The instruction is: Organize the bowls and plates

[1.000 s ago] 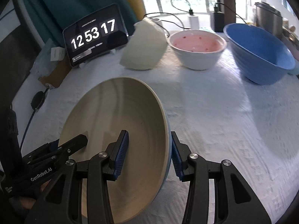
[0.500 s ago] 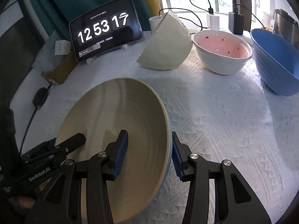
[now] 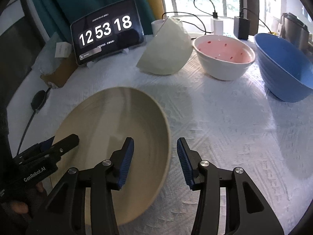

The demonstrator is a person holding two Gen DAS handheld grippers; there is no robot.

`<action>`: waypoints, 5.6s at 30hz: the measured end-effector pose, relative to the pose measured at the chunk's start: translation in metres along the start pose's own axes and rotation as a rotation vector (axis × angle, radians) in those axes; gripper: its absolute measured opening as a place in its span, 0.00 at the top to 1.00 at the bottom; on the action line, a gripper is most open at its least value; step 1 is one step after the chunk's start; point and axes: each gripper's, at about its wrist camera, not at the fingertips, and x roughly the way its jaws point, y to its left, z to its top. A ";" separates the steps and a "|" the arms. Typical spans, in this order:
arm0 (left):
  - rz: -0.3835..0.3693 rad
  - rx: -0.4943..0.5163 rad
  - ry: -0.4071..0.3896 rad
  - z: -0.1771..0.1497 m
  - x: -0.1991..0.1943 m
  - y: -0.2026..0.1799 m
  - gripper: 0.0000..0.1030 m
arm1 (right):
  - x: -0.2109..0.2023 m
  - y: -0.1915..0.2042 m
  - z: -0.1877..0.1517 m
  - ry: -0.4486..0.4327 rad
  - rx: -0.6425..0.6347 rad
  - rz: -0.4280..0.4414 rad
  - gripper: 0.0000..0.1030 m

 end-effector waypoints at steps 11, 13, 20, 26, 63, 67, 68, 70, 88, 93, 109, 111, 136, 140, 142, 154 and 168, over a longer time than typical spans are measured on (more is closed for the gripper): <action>0.095 0.017 -0.057 -0.001 -0.013 -0.019 0.41 | -0.031 -0.028 -0.008 -0.056 0.042 0.000 0.52; 0.130 0.016 -0.073 -0.002 -0.015 -0.021 0.41 | -0.036 -0.035 -0.010 -0.064 0.052 -0.001 0.52; 0.145 0.036 -0.116 -0.004 -0.030 -0.043 0.41 | -0.056 -0.064 -0.020 -0.098 0.095 -0.003 0.52; 0.095 0.096 -0.106 -0.011 -0.032 -0.077 0.41 | -0.070 -0.085 -0.026 -0.124 0.123 -0.002 0.52; -0.104 0.334 -0.152 0.004 -0.009 -0.239 0.41 | -0.115 -0.201 -0.019 -0.244 0.243 -0.067 0.52; -0.119 0.328 -0.151 0.014 0.003 -0.244 0.41 | -0.113 -0.209 -0.011 -0.247 0.245 -0.078 0.52; -0.122 0.328 -0.154 0.017 0.006 -0.245 0.41 | -0.111 -0.210 -0.008 -0.247 0.244 -0.082 0.52; -0.128 0.331 -0.161 0.021 0.011 -0.247 0.41 | -0.110 -0.214 -0.004 -0.249 0.243 -0.090 0.52; -0.219 0.343 -0.195 0.048 0.044 -0.278 0.41 | -0.102 -0.241 0.036 -0.343 0.306 -0.144 0.46; -0.201 0.347 -0.184 0.048 0.054 -0.282 0.41 | -0.086 -0.246 0.040 -0.316 0.312 -0.178 0.46; -0.156 0.367 -0.148 0.047 0.069 -0.290 0.41 | -0.063 -0.252 0.034 -0.241 0.328 -0.208 0.47; -0.160 0.370 -0.147 0.047 0.069 -0.292 0.41 | -0.062 -0.252 0.033 -0.232 0.330 -0.207 0.47; -0.141 0.443 -0.159 0.037 0.084 -0.309 0.41 | -0.039 -0.267 0.026 -0.163 0.352 -0.260 0.67; -0.141 0.448 -0.174 0.036 0.084 -0.311 0.46 | -0.035 -0.266 0.025 -0.151 0.337 -0.250 0.80; -0.150 0.447 -0.163 0.036 0.086 -0.311 0.54 | -0.037 -0.262 0.026 -0.160 0.320 -0.248 0.81; -0.175 0.476 -0.179 0.027 0.070 -0.311 0.68 | -0.054 -0.248 0.019 -0.181 0.297 -0.236 0.85; -0.217 0.466 -0.196 0.013 0.031 -0.293 0.68 | -0.088 -0.231 0.010 -0.193 0.305 -0.238 0.84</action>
